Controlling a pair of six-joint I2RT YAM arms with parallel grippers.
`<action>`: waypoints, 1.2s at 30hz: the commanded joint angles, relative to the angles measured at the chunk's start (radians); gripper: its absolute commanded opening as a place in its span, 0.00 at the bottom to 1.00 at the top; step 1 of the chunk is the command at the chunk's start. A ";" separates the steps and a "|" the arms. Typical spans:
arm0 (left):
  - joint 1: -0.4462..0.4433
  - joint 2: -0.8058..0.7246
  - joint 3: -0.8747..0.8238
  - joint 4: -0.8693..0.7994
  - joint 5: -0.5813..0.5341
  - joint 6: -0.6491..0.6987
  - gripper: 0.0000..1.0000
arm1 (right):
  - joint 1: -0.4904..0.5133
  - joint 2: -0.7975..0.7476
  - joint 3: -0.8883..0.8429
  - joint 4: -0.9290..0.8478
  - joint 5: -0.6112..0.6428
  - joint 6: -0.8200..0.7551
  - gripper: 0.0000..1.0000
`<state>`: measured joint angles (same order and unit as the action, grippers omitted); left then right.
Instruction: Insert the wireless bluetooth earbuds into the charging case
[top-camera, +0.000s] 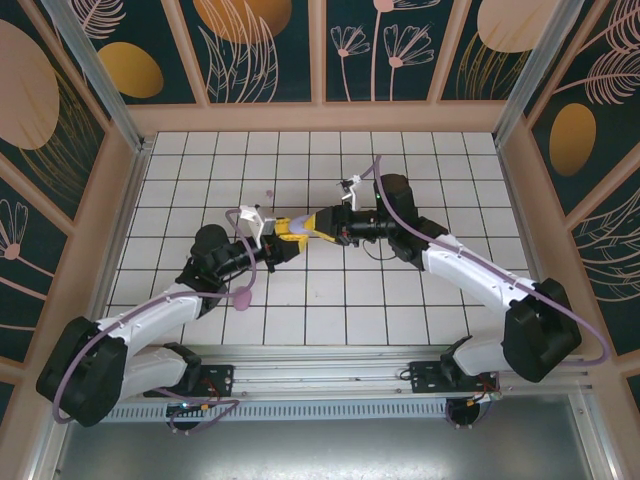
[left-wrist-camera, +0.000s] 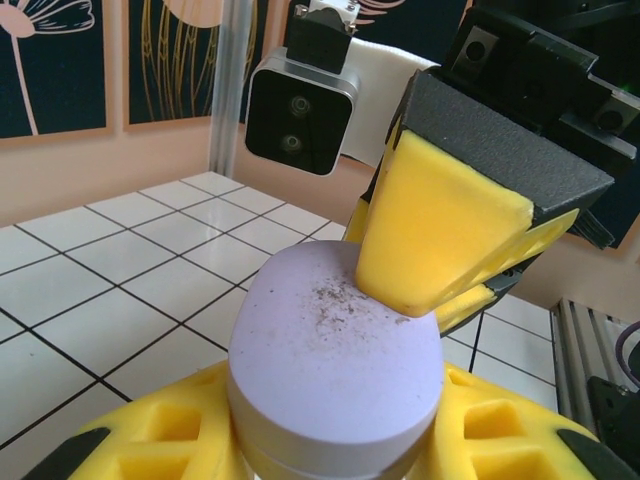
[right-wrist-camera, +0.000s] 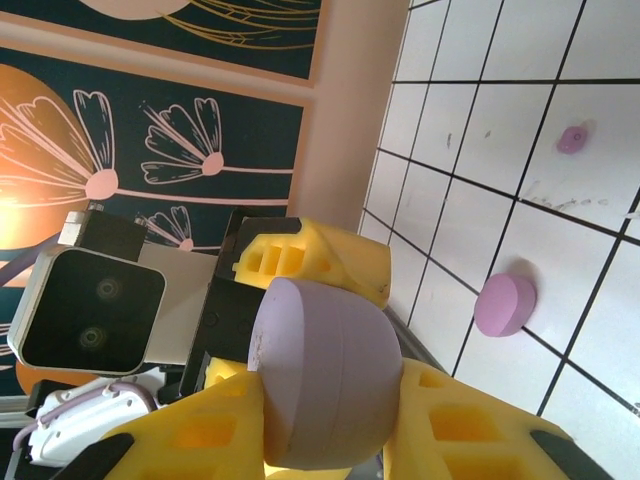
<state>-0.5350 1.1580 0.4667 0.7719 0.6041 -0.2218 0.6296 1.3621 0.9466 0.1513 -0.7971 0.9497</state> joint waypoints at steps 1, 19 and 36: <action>-0.005 -0.052 0.002 -0.012 -0.023 0.039 0.29 | -0.020 0.022 0.001 0.028 0.018 -0.001 0.19; -0.005 -0.244 -0.093 -0.186 -0.268 0.111 0.45 | -0.472 0.061 -0.019 -0.195 0.051 -0.252 0.16; -0.004 -0.287 -0.150 -0.287 -0.336 0.096 0.44 | -0.677 0.583 0.279 -0.297 0.103 -0.487 0.16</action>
<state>-0.5415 0.8898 0.3347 0.4957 0.2897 -0.1310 -0.0399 1.8984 1.1629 -0.1249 -0.6884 0.5060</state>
